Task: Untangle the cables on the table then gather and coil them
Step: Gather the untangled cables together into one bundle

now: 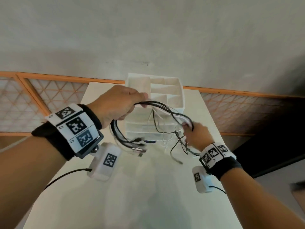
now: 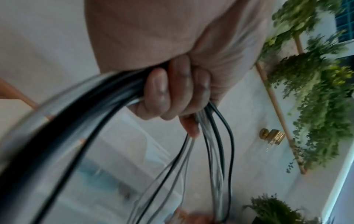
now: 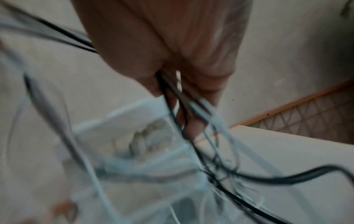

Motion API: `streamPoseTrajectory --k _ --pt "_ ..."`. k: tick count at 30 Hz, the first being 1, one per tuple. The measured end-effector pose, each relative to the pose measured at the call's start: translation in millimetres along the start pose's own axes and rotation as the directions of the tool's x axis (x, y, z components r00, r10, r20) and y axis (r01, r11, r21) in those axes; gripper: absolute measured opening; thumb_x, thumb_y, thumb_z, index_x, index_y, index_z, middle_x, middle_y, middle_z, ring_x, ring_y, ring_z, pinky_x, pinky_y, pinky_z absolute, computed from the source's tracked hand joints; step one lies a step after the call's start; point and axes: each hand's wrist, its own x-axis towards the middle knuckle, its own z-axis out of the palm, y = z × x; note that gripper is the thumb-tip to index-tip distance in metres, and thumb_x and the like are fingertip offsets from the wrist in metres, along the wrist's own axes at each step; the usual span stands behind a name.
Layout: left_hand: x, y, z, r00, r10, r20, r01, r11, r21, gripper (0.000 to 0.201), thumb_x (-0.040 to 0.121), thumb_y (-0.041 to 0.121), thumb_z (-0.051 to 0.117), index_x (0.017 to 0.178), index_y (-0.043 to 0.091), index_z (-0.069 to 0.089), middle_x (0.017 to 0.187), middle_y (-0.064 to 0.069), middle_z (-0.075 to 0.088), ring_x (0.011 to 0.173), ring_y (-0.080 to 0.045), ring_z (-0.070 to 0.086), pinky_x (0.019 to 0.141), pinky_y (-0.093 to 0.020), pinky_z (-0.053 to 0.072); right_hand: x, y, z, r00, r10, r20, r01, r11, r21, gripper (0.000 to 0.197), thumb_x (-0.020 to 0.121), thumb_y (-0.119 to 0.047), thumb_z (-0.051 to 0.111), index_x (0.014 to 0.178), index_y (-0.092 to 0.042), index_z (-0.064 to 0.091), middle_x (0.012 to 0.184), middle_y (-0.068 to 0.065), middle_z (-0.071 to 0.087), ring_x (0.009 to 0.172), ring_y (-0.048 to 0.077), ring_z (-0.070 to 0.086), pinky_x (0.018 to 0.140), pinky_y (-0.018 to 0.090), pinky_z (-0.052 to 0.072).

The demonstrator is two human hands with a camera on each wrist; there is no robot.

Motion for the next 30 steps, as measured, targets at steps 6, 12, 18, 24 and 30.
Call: streamPoseTrajectory --k 6,12,18,24,30 --pt "7 -25 -1 0.974 -0.082 -0.212 0.077 0.997 -0.031 0.031 0.095 0.033 0.059 0.075 0.010 0.066 0.048 0.004 0.033 0.044 -0.014 0.022 0.044 -0.022 0.017 -3 -7 -38 0.804 -0.124 -0.581 0.303 0.927 0.223 0.027 0.087 0.000 0.064 0.109 -0.012 0.055 0.089 -0.008 0.065 0.079 0.003 0.064 0.068 0.007 0.047" --pt "9 -21 -7 0.971 0.032 -0.237 -0.081 0.977 -0.199 0.032 0.098 0.030 0.057 0.068 0.022 0.064 0.049 0.004 0.024 0.046 -0.016 0.014 0.046 -0.025 0.010 -17 38 13 0.973 0.147 0.178 -0.020 0.821 -0.571 0.020 0.094 -0.031 0.057 0.113 -0.034 0.065 0.128 -0.002 0.062 0.124 0.026 0.054 0.103 0.042 0.039" --pt "3 -23 2 0.996 0.059 -0.067 -0.066 0.991 -0.120 0.024 0.098 0.028 0.058 0.089 0.010 0.072 0.050 0.003 0.021 0.046 -0.016 0.013 0.043 -0.021 0.013 -15 0 -13 0.990 -0.132 0.058 0.126 0.987 0.096 0.045 0.088 -0.015 0.065 0.129 -0.031 0.060 0.135 -0.008 0.061 0.117 0.013 0.060 0.104 0.042 0.050" --pt "-7 -18 17 0.991 0.119 0.058 -0.122 0.991 0.055 0.021 0.095 0.029 0.061 0.089 0.015 0.076 0.044 0.008 0.029 0.041 -0.010 0.023 0.042 -0.022 0.020 -26 -88 -15 0.867 -0.497 -0.016 0.455 0.781 0.428 0.015 0.092 -0.017 0.069 0.106 -0.022 0.073 0.088 -0.004 0.074 0.072 0.015 0.067 0.063 0.023 0.053" --pt "-16 -14 -1 0.985 0.172 -0.023 -0.167 0.973 0.158 0.020 0.091 0.028 0.066 0.081 0.016 0.078 0.038 0.011 0.034 0.038 -0.008 0.028 0.043 -0.021 0.026 -3 -41 13 0.937 -0.346 0.045 0.344 0.938 0.036 0.019 0.094 -0.023 0.063 0.083 -0.029 0.076 0.056 -0.014 0.061 0.058 0.015 0.063 0.059 0.020 0.045"
